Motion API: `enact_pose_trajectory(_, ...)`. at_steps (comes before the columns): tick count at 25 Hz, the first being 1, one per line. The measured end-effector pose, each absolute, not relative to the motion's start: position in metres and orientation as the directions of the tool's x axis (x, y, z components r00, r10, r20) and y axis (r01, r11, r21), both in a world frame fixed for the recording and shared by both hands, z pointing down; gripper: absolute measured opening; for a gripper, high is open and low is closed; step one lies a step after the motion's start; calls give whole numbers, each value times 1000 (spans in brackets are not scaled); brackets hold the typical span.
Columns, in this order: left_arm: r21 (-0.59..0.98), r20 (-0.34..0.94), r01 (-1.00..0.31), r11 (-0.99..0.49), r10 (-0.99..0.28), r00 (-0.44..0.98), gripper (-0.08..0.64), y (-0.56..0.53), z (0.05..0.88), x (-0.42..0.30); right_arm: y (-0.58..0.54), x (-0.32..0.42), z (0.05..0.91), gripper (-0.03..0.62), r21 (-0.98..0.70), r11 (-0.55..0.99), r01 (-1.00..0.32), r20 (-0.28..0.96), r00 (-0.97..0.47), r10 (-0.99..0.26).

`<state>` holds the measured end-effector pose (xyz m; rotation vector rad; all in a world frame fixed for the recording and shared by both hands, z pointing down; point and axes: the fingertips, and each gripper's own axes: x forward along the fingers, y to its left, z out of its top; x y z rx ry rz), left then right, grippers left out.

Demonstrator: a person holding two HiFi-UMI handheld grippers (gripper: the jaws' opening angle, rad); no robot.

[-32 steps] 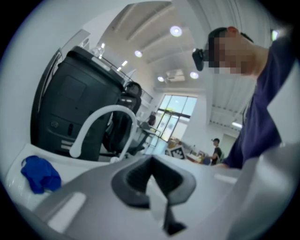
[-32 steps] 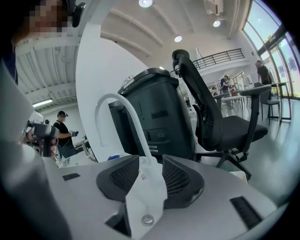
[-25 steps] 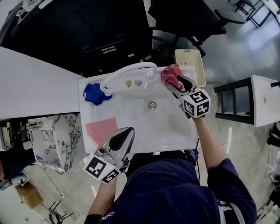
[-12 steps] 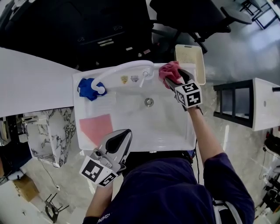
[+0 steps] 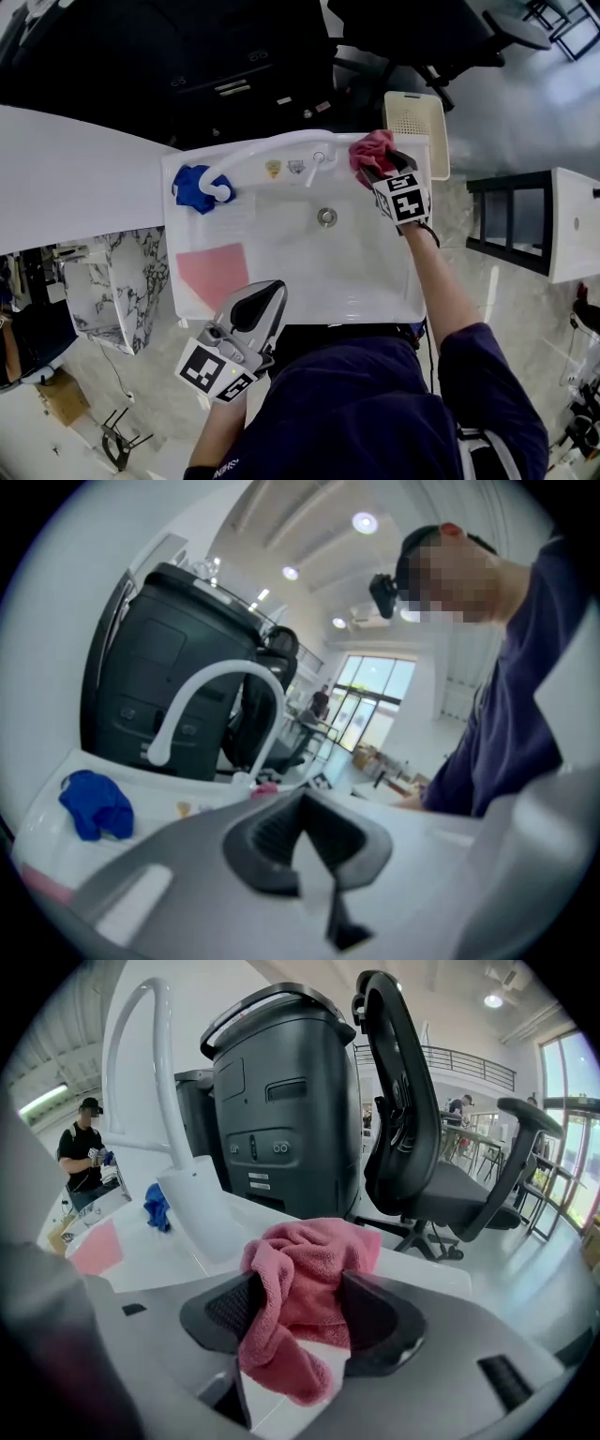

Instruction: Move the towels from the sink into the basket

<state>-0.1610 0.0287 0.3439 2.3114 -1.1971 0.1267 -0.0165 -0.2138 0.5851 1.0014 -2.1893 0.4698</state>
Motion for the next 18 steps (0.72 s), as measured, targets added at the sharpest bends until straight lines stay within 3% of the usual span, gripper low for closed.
enact_pose_trajectory(11,418,304,-787,-454,-746,592,3,36,342,-177,-206,-23,588,100,-24,647,-762,704,-473,-530)
enact_pose_trajectory(18,417,283,-769,-484,-735,616,3,44,338,-187,-197,-22,571,72,-16,633,-774,677,-474,-563)
